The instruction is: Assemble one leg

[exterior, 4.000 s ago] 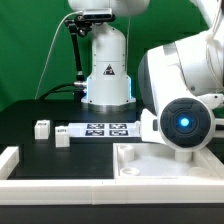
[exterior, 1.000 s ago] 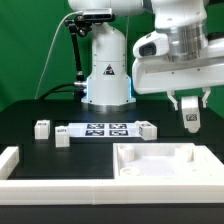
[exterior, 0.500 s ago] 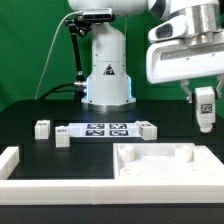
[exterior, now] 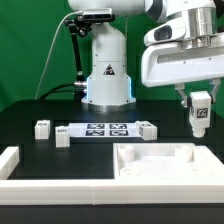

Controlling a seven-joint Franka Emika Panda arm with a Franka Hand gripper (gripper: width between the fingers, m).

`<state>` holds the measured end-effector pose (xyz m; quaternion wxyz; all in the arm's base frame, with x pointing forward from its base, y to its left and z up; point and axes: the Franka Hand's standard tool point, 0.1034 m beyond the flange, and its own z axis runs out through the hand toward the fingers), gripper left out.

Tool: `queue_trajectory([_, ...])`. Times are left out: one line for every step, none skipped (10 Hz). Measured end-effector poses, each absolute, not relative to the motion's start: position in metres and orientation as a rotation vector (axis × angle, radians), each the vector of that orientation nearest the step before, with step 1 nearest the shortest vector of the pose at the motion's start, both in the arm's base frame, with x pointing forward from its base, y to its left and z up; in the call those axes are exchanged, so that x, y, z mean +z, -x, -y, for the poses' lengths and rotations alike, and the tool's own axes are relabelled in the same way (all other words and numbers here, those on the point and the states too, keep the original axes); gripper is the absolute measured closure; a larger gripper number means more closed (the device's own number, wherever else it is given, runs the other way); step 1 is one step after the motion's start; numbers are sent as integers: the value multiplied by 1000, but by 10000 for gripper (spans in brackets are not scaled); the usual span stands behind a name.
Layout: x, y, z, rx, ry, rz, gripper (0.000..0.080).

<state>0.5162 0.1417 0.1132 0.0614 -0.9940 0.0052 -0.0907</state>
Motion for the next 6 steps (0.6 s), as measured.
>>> queue_trajectory([118, -524, -140, -300, 3006, 30, 507])
queue_trajectory([119, -530, -136, -317, 3009, 112, 507])
queue_trajectory([118, -536, -133, -325, 3010, 136, 508])
queue_trajectory([117, -534, -135, -326, 3009, 139, 507])
queue_trajectory([117, -536, -135, -375, 3004, 140, 507])
queue_trajectory([117, -537, -134, -398, 3001, 138, 507])
